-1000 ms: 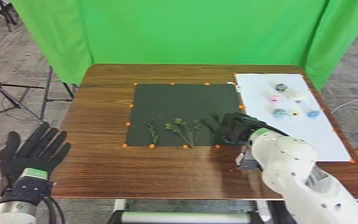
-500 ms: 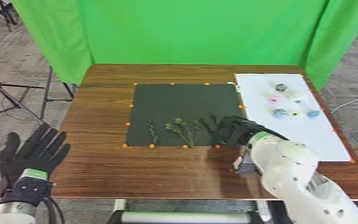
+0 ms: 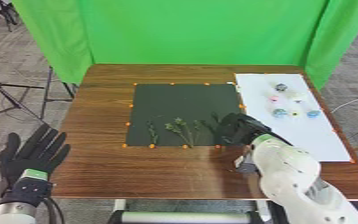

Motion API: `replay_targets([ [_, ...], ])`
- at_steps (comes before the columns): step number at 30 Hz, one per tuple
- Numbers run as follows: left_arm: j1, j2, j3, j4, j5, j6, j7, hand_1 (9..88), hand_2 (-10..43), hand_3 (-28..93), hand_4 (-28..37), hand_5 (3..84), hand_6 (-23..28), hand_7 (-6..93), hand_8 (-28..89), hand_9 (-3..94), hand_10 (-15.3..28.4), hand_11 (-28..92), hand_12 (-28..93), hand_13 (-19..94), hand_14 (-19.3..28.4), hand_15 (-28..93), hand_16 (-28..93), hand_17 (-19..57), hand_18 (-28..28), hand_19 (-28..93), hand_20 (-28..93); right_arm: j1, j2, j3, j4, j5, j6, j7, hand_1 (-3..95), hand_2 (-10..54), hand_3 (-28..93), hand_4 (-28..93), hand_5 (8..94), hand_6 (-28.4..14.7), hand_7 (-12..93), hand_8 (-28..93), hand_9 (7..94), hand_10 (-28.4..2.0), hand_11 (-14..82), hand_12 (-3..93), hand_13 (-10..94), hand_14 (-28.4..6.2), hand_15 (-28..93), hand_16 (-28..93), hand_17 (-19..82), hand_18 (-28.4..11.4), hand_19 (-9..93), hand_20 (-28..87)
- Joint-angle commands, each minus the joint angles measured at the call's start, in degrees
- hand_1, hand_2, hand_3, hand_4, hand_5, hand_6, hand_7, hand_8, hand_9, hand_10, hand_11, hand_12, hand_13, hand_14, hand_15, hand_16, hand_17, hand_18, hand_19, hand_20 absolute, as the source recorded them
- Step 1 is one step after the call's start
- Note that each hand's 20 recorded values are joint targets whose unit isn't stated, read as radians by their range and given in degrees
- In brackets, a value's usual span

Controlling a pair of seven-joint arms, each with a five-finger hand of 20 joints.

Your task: Arrange flowers

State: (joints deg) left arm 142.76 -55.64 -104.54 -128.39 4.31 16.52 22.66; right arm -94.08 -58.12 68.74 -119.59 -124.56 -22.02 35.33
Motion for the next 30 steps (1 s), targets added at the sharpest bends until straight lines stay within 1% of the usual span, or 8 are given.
replay_targets([
  [1,0.6,-0.21,-0.33,-0.19,-0.24,0.36,-0.53,26.3,14.4,70,-28.3,35.9,7.2,16.8,-11,33.5,14.5,27,12,24,14.5,41,-8,-5.5,12.2,29,9,-2.7,0.2,2.8,-2.8,-0.3,2.3,-1.0,20.8,17.2,74,-19,45.6,-5.3,12,-11,63.9,-20.0,23.3,20.6,61,-17.1,66,32,33,-26.3,83,34],
  [9,0.1,-0.16,-0.19,0.01,0.01,0.12,-0.61,26.3,14.4,70,-28.3,35.9,7.2,16.9,-11,33.5,14.5,27,12,24,14.6,41,-8,-5.5,12.2,29,9,-2.3,2.2,4.8,-1.2,-5.8,8.3,0.5,21.4,14.6,75,-19,45.6,-6.2,12,-10,60.6,-20.5,20.9,20.0,60,-17.1,66,32,33,-26.1,83,34],
  [16,-0.2,-0.26,-0.08,-0.02,0.3,-0.37,0.05,26.3,14.5,70,-28.3,35.9,7.2,16.9,-11,33.5,14.6,27,12,24,14.5,41,-8,-5.5,12.2,29,9,-0.1,6.3,8.1,3.3,-8.4,10.9,0.2,29.1,2.6,75,-21,51.3,-5.7,13,-11,50.5,-17.5,12.1,15.2,59,-15.9,58,26,31,-24.8,80,30],
  [18,-0.5,-0.01,0.19,0.07,0.24,-0.61,0.31,26.3,14.5,70,-28.3,35.9,7.2,16.9,-11,33.5,14.5,27,12,24,14.5,41,-8,-5.5,12.2,29,9,1.1,7.1,8.1,5.0,-8.1,9.3,0.3,30.9,0.4,76,-21,51.3,-6.3,13,-11,47.4,-16.6,10.6,14.3,58,-15.3,58,25,30,-24.4,79,30],
  [20,-0.9,0.35,0.06,0.42,1.44,-1.94,0.02,26.3,14.4,70,-28.3,35.9,7.2,16.7,-11,33.5,14.5,27,12,24,14.5,41,-8,-5.5,12.2,29,9,2.3,7.4,8.4,6.7,-7.5,8.3,-0.2,32.2,-1.7,77,-22,50.4,-6.8,13,-11,45.5,-16.0,10.6,13.7,57,-15.2,58,25,30,-24.2,79,30],
  [21,-1.4,0.48,0.03,0.51,1.93,-1.88,-0.2,26.3,14.4,70,-28.3,35.9,7.1,16.7,-11,33.5,14.5,27,12,24,14.5,41,-8,-5.5,12.2,29,9,3.1,8.1,7.7,7.5,-7.4,8.6,0.3,32.9,-2.7,77,-23,49.8,-7.0,14,-11,44.4,-15.8,10.5,13.4,57,-15.1,58,25,30,-24.2,79,30],
  [23,-2.1,0.9,0.0,0.57,1.73,-2.05,0.13,26.3,14.4,70,-28.3,35.8,7.1,16.6,-11,33.3,14.4,26,12,24,14.5,40,-8,-5.4,12.2,28,9,4.5,9.1,6.5,9.6,-8.3,10.3,-0.1,35.0,-5.4,78,-24,48.0,-7.1,14,-11,43.3,-15.4,10.5,13.0,57,-14.9,59,24,30,-24.2,79,30],
  [30,-5.0,2.46,0.81,1.18,1.88,-1.86,0.34,26.3,14.3,70,-28.3,35.6,7.0,16.4,-11,33.4,14.4,26,12,24,14.5,40,-8,-5.4,12.2,28,9,8.6,9.3,5.0,15.5,-6.5,8.1,1.2,36.5,-7.5,79,-25,44.9,-7.7,14,-11,41.3,-15.4,10.4,12.4,57,-14.3,60,24,30,-24.0,80,30],
])
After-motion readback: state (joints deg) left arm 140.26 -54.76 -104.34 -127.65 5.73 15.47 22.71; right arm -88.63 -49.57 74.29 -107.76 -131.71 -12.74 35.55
